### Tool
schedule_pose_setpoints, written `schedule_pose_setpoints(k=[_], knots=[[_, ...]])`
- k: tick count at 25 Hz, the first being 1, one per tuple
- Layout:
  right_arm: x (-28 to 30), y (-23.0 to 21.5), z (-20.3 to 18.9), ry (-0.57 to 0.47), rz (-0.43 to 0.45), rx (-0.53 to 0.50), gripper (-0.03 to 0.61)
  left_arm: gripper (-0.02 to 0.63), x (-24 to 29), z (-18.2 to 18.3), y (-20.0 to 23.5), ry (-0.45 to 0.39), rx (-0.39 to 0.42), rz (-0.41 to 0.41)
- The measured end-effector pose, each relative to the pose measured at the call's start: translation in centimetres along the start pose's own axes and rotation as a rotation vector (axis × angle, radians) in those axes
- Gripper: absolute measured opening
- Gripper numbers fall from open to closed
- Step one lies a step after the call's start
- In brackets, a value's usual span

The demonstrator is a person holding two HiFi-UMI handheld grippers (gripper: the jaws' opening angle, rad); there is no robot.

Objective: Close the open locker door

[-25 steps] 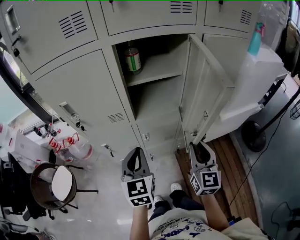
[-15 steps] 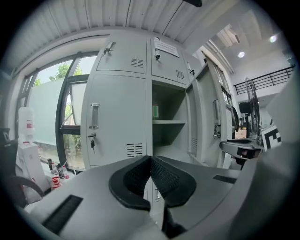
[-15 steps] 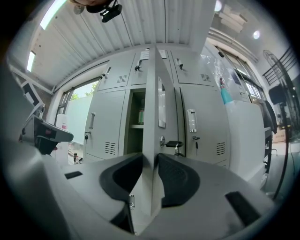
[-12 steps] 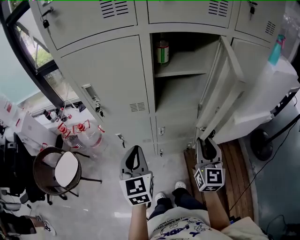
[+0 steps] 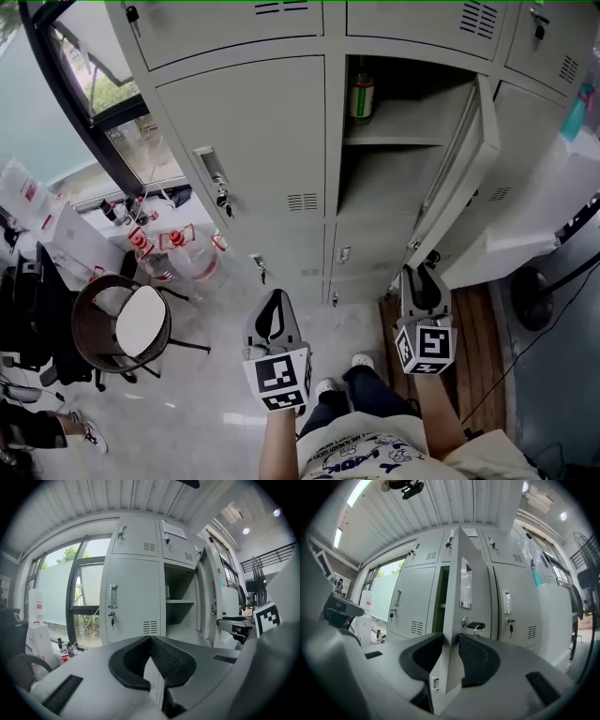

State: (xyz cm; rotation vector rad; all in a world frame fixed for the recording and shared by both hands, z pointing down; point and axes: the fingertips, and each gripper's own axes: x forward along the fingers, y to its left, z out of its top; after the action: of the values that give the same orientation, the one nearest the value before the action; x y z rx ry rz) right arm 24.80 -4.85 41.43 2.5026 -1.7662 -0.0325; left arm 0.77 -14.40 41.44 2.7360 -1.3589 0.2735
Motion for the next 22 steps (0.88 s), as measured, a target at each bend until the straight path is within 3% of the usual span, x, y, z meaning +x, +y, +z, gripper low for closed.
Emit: schedule_pose_setpoints(k=[12, 22], knots=[[2.8, 2.9, 0.2, -0.008, 0.046, -0.040, 0.101, 0.005, 0.6, 0.2, 2.5, -0.010, -0.017, 0.093], [6.1, 4.9, 0.5, -0.025, 0.113, -0.043, 0.095, 0.004, 3.0, 1.0, 2.8, -0.008, -0.019, 0.122]])
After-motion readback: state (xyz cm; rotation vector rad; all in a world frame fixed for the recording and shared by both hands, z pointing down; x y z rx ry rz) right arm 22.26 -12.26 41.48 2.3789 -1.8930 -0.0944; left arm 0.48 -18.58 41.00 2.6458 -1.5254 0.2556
